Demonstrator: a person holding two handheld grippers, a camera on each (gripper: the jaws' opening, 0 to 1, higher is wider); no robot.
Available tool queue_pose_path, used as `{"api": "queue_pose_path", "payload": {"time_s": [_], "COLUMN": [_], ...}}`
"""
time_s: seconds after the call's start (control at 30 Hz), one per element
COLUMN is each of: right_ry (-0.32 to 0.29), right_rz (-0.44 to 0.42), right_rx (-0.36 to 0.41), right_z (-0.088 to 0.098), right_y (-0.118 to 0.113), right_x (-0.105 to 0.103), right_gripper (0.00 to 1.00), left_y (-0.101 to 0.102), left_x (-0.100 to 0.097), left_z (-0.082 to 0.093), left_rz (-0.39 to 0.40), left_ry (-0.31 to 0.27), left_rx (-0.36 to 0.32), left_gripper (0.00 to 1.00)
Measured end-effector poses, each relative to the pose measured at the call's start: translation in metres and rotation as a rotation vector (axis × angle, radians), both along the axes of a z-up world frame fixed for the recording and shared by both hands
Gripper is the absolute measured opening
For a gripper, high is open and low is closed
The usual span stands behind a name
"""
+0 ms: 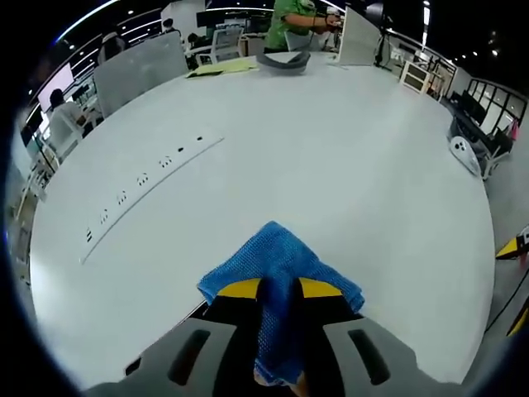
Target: Wipe the mirror surface with the cleaning cloth until all visible marks leave the cleaned area.
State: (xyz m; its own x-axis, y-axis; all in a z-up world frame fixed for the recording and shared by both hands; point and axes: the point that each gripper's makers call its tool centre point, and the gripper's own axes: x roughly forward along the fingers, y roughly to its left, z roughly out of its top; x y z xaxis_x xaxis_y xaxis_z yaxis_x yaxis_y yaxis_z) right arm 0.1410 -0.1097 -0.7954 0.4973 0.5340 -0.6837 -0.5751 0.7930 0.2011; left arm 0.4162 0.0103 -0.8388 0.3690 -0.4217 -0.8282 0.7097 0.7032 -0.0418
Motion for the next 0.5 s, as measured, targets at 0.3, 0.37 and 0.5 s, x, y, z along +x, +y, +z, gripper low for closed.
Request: {"api": "queue_pose_path", "payload": {"time_s": [0.3,0.37,0.5], "right_ry": [0.008,0.007,0.010], "right_rz": [0.001,0.000,0.000], "right_rx": [-0.001,-0.003,-0.005], "right_z": [-0.0021,-0.0021,-0.0024], "right_y": [0.0009,0.0003,-0.0004], "right_x": [-0.0010,-0.0006,0.0000], "right_gripper": [0.80,0.80,0.80], "left_y": [0.0005,0.0005,0.0006], "left_x": [0.0060,0.0073,0.0091], "left_z": [0.0000,0.0001,0.0002], "left_rz": [-0.003,-0.005,-0.008], "left_ry": [-0.006,-0.008,-0.010], "left_rx": [0.003,0.003,0.003], "left_gripper": [0.15,0.15,0.15]}}
